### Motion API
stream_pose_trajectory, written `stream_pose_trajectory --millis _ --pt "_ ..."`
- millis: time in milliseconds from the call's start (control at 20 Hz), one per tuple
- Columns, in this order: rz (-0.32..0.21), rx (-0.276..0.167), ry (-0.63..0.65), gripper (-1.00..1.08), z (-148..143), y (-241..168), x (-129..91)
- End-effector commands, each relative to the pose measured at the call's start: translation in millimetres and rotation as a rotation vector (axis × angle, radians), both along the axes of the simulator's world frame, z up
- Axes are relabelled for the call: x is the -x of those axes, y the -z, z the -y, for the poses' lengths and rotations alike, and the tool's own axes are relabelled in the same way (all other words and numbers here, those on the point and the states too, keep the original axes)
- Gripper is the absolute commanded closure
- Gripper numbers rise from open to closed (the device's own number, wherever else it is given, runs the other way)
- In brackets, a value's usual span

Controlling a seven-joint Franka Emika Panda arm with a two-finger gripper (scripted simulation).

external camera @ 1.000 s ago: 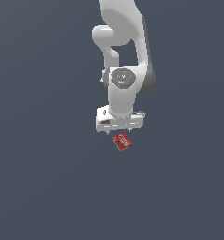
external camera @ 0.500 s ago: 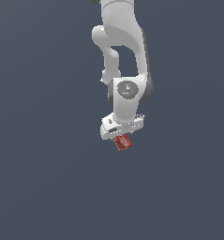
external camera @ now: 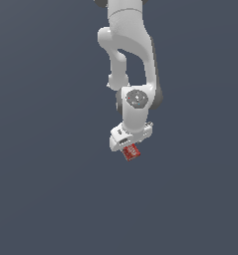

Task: Pick up the object and move it to a goal position.

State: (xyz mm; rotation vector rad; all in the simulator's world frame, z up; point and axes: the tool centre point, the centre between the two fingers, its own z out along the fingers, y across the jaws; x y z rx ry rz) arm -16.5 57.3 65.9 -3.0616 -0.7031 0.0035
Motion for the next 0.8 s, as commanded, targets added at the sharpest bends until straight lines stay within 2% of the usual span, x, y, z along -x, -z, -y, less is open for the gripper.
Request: stream_pose_trajectory --millis 0,750 --pt "0.001 0.0 0.0 -0.92 0.1 0.1 -0.2" --pt "0.002 0.0 -0.006 -0.92 -0.3 49.6 0.3"
